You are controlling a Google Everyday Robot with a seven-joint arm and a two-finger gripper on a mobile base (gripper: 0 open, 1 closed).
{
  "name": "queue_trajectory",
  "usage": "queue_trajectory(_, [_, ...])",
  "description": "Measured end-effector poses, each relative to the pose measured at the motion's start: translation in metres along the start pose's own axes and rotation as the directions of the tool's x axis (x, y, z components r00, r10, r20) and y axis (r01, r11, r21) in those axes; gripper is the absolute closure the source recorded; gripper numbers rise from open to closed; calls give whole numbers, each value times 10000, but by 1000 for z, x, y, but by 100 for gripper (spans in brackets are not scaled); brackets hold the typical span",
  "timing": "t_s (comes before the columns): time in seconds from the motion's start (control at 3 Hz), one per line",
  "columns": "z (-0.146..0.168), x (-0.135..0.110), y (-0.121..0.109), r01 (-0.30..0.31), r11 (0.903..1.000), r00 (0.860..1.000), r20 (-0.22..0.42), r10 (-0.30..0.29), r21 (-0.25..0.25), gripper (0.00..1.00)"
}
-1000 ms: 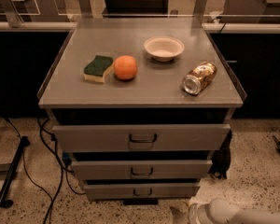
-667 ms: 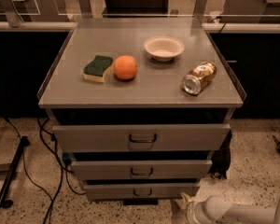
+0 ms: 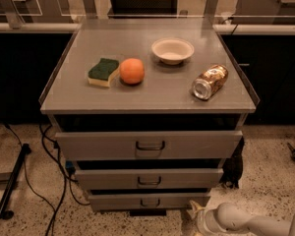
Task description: Open bottom drawer
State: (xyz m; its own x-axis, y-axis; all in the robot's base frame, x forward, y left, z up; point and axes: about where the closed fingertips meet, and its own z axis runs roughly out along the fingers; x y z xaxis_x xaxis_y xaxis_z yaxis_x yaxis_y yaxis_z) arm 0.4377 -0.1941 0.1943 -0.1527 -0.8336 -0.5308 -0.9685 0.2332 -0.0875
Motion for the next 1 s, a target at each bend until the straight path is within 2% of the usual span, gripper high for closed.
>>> queue_trajectory(0.33, [5, -2, -12, 24, 10000, 9993, 362, -26, 44, 0])
queue_trajectory(0.67, [11, -14, -28, 259, 9995, 9976, 640, -269, 162, 0])
queue_trajectory(1.0, [15, -21, -39, 399, 9990, 9963, 751, -414, 205, 0])
